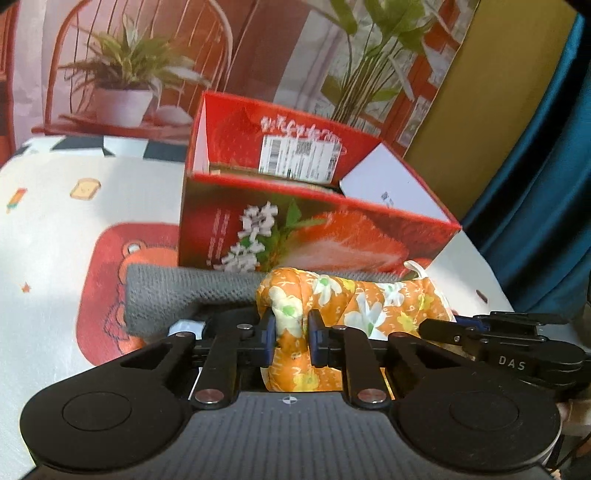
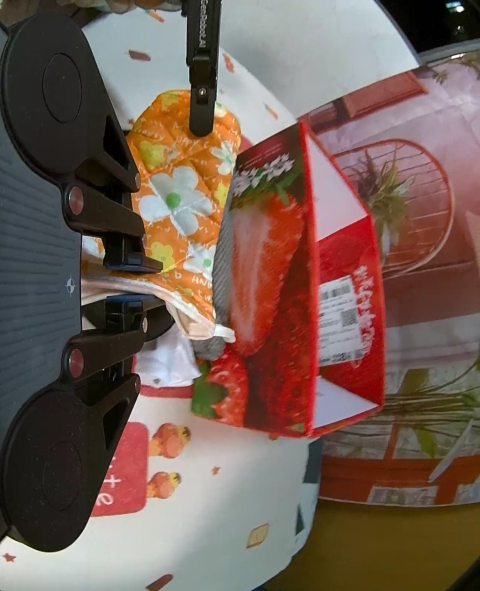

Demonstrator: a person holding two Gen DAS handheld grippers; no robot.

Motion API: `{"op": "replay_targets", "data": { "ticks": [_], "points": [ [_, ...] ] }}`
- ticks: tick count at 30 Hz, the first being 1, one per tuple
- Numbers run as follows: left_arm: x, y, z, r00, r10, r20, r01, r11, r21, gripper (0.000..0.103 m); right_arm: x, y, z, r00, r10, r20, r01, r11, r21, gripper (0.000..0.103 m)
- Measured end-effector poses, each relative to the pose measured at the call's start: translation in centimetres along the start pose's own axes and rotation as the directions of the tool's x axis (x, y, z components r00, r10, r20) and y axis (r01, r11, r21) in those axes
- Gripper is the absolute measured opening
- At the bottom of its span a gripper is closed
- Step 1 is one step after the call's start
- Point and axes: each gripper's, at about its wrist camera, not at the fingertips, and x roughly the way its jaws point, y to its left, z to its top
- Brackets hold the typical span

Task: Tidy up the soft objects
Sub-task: 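Close the right gripper on the orange pouch while the left gripper grips it too, then carry the orange pouch with both grippers into the red box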

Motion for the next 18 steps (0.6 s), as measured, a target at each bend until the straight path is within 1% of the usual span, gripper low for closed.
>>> {"op": "replay_targets", "data": {
  "ticks": [4,7,13,15,18],
  "points": [
    [-1.6,-0.3,1.4,0.999,-0.008,0.048,0.007,1.000,0.019,0.018,-1.4,0.4,1.4,0.998,0.025,0.055,-0.024,0.999,-0.022,0.010],
    [-2.7,-0.8,3.3,0.996,-0.018,0.092,0.013,0.999,0.053,0.018,-2.5,0.6,3.1,0.994,0.043,0.098,-0.038,0.998,-0.049,0.010],
    [-4.0,-2.2,7.5,0.983,-0.011,0.183,-0.007,0.995,0.097,0.018,-3.9,0.4,8.0,0.981,0.075,0.180,-0.059,0.994,-0.090,0.010],
    [-4.2,-2.9,9.0,0.973,-0.001,0.229,-0.031,0.990,0.138,0.018,-4.0,0.3,9.8,0.976,0.078,0.204,-0.056,0.992,-0.110,0.010],
    [-4.0,-4.0,11.2,0.953,0.012,0.304,-0.077,0.976,0.202,0.018,-3.7,0.5,12.4,0.966,0.071,0.250,-0.028,0.984,-0.174,0.010]
  ]
}}
